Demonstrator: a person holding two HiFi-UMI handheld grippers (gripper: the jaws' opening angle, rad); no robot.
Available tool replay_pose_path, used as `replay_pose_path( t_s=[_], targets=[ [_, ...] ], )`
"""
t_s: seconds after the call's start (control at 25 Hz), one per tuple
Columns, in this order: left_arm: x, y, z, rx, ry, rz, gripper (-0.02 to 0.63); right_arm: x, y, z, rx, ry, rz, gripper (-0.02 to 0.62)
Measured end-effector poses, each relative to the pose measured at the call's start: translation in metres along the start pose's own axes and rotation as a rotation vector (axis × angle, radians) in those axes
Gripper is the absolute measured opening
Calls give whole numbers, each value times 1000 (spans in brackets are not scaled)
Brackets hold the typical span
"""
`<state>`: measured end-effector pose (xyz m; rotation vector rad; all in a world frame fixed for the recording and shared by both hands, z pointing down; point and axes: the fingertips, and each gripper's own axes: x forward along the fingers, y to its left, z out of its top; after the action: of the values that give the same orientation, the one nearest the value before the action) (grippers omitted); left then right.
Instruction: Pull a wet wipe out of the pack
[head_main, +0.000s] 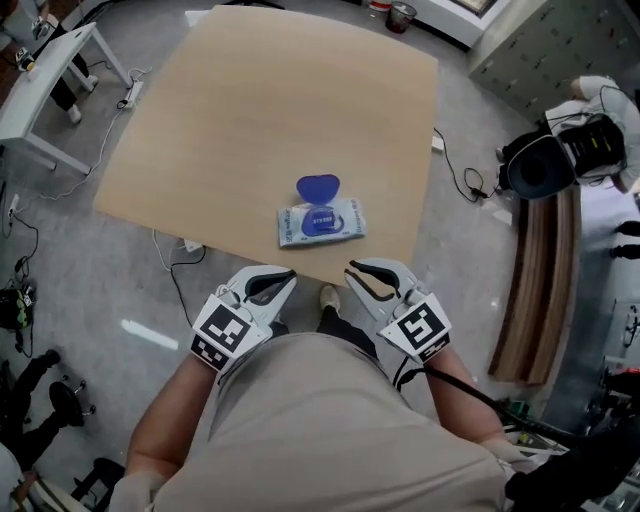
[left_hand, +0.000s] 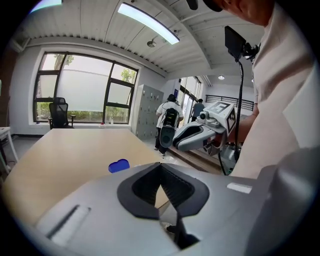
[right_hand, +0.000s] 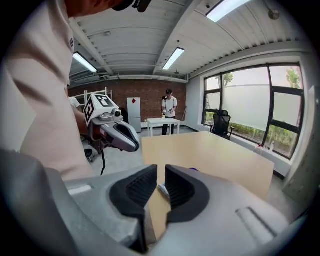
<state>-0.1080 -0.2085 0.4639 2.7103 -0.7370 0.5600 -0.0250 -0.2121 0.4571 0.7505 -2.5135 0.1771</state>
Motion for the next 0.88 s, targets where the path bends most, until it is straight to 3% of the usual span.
replay_pose_path(
  t_s=[0.44, 0.64, 0.88],
  targets=[
    [69, 42, -28, -122, 85, 142, 6, 36, -77, -64, -39, 121, 109, 60],
    [96, 57, -45, -189, 124, 174, 6, 62, -96, -79, -53, 150, 175, 60],
    [126, 70, -68, -214, 202, 191, 6, 95, -108, -101, -77, 205, 246, 60]
  ],
)
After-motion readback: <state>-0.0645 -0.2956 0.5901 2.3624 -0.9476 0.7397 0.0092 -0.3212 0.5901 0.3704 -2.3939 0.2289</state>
